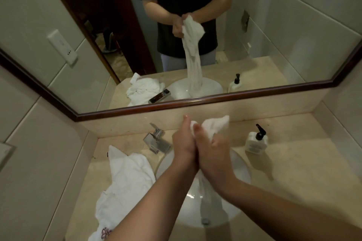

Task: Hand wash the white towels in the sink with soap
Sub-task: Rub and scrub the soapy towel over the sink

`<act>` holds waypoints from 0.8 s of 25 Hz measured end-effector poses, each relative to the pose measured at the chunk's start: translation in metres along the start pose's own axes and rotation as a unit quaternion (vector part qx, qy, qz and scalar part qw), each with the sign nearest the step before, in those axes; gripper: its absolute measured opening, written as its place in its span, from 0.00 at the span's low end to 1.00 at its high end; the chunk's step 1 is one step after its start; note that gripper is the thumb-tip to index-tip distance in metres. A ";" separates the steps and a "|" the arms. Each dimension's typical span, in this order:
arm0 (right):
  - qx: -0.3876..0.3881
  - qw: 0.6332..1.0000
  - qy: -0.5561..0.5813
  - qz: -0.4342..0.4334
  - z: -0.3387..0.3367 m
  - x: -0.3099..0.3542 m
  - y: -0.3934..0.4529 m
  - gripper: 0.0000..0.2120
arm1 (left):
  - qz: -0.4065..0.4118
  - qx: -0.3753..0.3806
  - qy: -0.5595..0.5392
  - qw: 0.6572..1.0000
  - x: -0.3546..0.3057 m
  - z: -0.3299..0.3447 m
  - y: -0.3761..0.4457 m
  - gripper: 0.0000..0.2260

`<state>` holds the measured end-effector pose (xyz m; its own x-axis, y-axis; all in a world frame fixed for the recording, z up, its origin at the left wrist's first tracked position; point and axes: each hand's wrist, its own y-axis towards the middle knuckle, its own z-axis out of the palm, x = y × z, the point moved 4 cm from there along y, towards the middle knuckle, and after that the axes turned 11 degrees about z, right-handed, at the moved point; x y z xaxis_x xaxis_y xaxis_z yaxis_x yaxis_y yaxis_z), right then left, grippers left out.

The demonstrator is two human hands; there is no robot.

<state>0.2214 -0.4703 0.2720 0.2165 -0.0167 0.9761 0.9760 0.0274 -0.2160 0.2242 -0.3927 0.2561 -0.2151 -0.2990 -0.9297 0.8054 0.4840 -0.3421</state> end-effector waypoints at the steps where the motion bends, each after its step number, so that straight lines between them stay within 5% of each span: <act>1: 0.020 1.000 -0.008 0.003 0.003 -0.003 -0.002 0.23 | -0.005 -0.009 -0.003 1.000 0.003 -0.001 0.003 0.22; 5: -0.122 0.986 0.065 0.087 -0.017 -0.002 0.033 0.20 | 0.058 0.054 0.096 0.992 0.002 0.008 -0.010 0.22; 9: 0.012 1.000 -0.012 0.001 0.007 -0.005 -0.005 0.18 | 0.039 -0.015 0.059 0.997 -0.002 -0.008 -0.002 0.23; 13: -0.098 0.990 0.055 0.084 -0.011 -0.001 0.026 0.18 | 0.083 0.062 0.135 0.985 0.000 0.004 -0.010 0.24; 17: 0.006 0.998 0.056 0.018 0.004 0.002 -0.013 0.16 | 0.025 0.028 0.069 0.997 -0.006 -0.005 0.001 0.23; 20: -0.097 0.989 0.091 0.065 -0.014 0.004 0.016 0.19 | 0.078 0.083 0.128 0.985 -0.004 0.004 -0.013 0.24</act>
<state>0.2386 -0.4835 0.2721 0.3232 -0.2054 0.9238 0.9220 -0.1517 -0.3563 0.2167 -0.4016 0.2650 -0.1960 -0.0049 -0.9806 0.9142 0.3608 -0.1845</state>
